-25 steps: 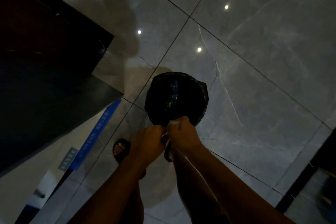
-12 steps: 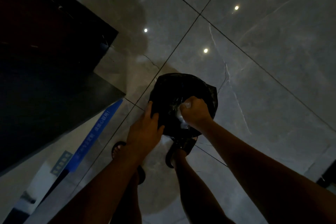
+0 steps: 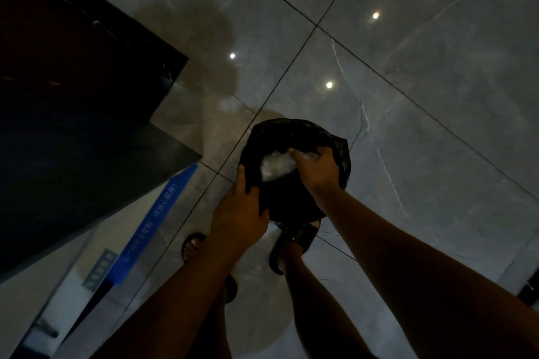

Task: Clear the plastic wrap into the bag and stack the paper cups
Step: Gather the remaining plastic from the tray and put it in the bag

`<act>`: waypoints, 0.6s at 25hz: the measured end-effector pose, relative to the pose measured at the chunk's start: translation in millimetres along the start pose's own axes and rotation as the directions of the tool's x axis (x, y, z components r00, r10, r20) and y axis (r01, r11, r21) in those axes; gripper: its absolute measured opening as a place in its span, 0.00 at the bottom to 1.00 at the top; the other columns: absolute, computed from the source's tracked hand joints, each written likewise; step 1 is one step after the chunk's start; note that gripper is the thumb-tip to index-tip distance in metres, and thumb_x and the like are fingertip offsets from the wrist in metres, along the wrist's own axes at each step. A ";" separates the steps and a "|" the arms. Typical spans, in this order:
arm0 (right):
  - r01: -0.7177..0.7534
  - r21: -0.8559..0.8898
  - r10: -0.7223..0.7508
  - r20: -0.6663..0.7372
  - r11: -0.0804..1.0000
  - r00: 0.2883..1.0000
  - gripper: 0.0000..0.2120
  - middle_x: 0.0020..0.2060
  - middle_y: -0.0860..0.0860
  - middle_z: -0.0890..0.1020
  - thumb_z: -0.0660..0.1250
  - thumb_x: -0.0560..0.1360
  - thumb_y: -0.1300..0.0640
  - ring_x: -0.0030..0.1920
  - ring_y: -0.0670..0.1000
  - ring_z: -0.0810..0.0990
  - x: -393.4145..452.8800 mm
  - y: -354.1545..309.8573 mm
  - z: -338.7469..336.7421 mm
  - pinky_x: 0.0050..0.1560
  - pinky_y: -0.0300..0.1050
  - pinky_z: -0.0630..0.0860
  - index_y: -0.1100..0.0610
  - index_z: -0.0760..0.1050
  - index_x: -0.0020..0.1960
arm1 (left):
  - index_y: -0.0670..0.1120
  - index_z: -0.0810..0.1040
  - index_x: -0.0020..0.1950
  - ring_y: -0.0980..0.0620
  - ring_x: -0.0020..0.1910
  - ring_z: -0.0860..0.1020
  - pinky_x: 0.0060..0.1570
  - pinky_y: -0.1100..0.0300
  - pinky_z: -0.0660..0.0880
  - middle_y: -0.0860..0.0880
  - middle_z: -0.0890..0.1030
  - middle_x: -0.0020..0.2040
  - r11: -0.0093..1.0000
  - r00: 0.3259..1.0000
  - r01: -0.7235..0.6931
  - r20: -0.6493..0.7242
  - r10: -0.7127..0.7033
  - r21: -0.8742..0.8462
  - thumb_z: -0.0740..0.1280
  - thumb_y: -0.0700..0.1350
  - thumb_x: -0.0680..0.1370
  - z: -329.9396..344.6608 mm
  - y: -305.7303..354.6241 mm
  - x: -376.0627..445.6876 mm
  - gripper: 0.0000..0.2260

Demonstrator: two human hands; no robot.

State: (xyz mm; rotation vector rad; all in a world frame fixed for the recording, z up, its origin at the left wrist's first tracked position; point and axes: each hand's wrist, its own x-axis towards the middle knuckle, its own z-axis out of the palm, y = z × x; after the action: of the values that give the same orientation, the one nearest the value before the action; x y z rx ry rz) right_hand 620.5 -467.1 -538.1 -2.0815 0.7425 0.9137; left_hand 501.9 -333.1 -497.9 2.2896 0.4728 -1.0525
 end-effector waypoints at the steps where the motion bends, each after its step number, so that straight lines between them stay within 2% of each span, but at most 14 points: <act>1: 0.000 0.015 0.000 0.002 1.000 1.000 0.36 0.67 0.58 0.77 0.74 0.73 0.43 0.67 0.61 0.76 -1.5 1.7 -3.0 0.67 0.56 0.74 0.60 0.67 0.74 | 0.47 0.69 0.72 0.42 0.72 0.66 0.67 0.49 0.70 0.44 0.43 0.81 1.000 1.000 0.008 0.010 -0.008 -0.013 0.65 0.53 0.80 -3.6 1.4 0.4 0.22; 3: 0.006 -0.049 -0.004 0.030 0.999 1.000 0.32 0.65 0.57 0.79 0.71 0.75 0.44 0.66 0.61 0.76 -6.4 5.5 -9.8 0.65 0.53 0.74 0.59 0.70 0.72 | 0.45 0.70 0.71 0.42 0.70 0.68 0.66 0.48 0.71 0.44 0.50 0.81 0.998 0.999 0.034 0.008 -0.033 -0.058 0.65 0.51 0.80 -12.9 3.6 2.2 0.20; 6: 0.113 -0.299 -0.076 0.133 0.947 0.988 0.21 0.57 0.58 0.80 0.66 0.78 0.50 0.62 0.62 0.78 -26.7 16.8 -27.1 0.54 0.45 0.70 0.59 0.73 0.67 | 0.45 0.67 0.73 0.42 0.69 0.68 0.66 0.46 0.70 0.43 0.58 0.78 0.993 0.994 0.104 -0.020 -0.105 -0.049 0.63 0.50 0.81 -29.1 5.5 -7.5 0.21; 10: 0.242 -0.554 -0.114 0.255 0.796 0.960 0.17 0.53 0.59 0.82 0.62 0.79 0.53 0.53 0.60 0.81 -80.5 27.0 -51.3 0.49 0.46 0.74 0.57 0.73 0.66 | 0.46 0.68 0.71 0.45 0.64 0.72 0.60 0.52 0.71 0.44 0.66 0.72 0.993 0.994 0.104 -0.021 -0.105 -0.050 0.62 0.50 0.82 -43.6 1.7 -54.1 0.19; 12: 0.275 -0.622 -0.105 0.296 0.733 0.950 0.13 0.52 0.60 0.82 0.61 0.79 0.54 0.51 0.60 0.81 -110.3 28.9 -63.3 0.46 0.46 0.74 0.59 0.75 0.61 | 0.46 0.67 0.73 0.46 0.64 0.73 0.60 0.52 0.71 0.44 0.68 0.71 0.995 0.995 0.095 -0.036 -0.097 -0.041 0.60 0.50 0.83 -48.8 -2.5 -85.8 0.19; 15: 0.303 -0.652 -0.083 0.345 0.695 0.935 0.13 0.52 0.60 0.82 0.58 0.81 0.55 0.49 0.58 0.79 -165.5 23.6 -80.5 0.44 0.46 0.72 0.62 0.76 0.55 | 0.46 0.63 0.76 0.45 0.66 0.73 0.63 0.51 0.72 0.43 0.67 0.73 0.991 0.992 0.128 -0.018 -0.128 -0.047 0.60 0.49 0.83 -60.4 -7.0 -142.8 0.22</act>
State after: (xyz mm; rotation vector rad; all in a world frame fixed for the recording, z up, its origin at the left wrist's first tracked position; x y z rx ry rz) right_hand 536.5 -510.4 -378.3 -2.5079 -0.0306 1.5030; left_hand 443.2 -300.9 -357.8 2.2572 0.6533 -1.0682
